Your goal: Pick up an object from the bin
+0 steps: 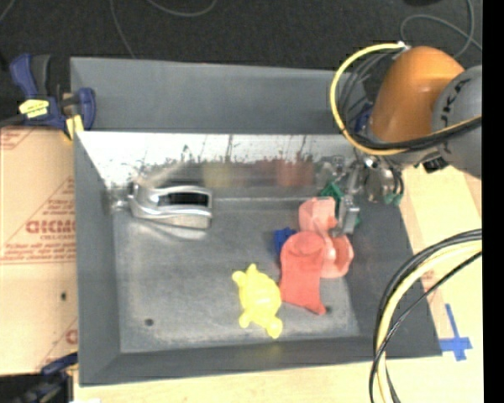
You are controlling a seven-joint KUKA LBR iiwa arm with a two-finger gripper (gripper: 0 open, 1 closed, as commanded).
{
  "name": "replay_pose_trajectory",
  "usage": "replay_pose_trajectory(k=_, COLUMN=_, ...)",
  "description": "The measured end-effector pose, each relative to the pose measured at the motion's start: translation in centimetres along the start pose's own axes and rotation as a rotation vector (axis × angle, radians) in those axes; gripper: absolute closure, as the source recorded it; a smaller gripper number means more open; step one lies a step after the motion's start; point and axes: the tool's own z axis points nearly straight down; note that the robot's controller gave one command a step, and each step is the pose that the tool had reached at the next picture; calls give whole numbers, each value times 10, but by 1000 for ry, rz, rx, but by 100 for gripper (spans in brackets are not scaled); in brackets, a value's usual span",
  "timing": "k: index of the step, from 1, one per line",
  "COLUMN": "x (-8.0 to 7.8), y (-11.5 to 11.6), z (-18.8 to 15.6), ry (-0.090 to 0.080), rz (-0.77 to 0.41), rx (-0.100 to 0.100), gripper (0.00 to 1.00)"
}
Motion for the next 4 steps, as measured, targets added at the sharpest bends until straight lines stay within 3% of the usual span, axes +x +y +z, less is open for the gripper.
replay_pose_trajectory(k=1, x=-2, y=0, z=-5, ry=-8, rz=-2, rx=1, gripper=0)
replay_pose_trajectory(k=2, x=-2, y=-6, z=23, ry=-15, rz=-164, rx=3, gripper=0)
replay_pose_trajectory(k=3, x=19, y=11, z=53, ry=-28, rz=-544, rx=-17, gripper=0)
replay_pose_trajectory(k=4, x=21, y=21, z=54, ry=-33, rz=-699, rx=-18, gripper=0)
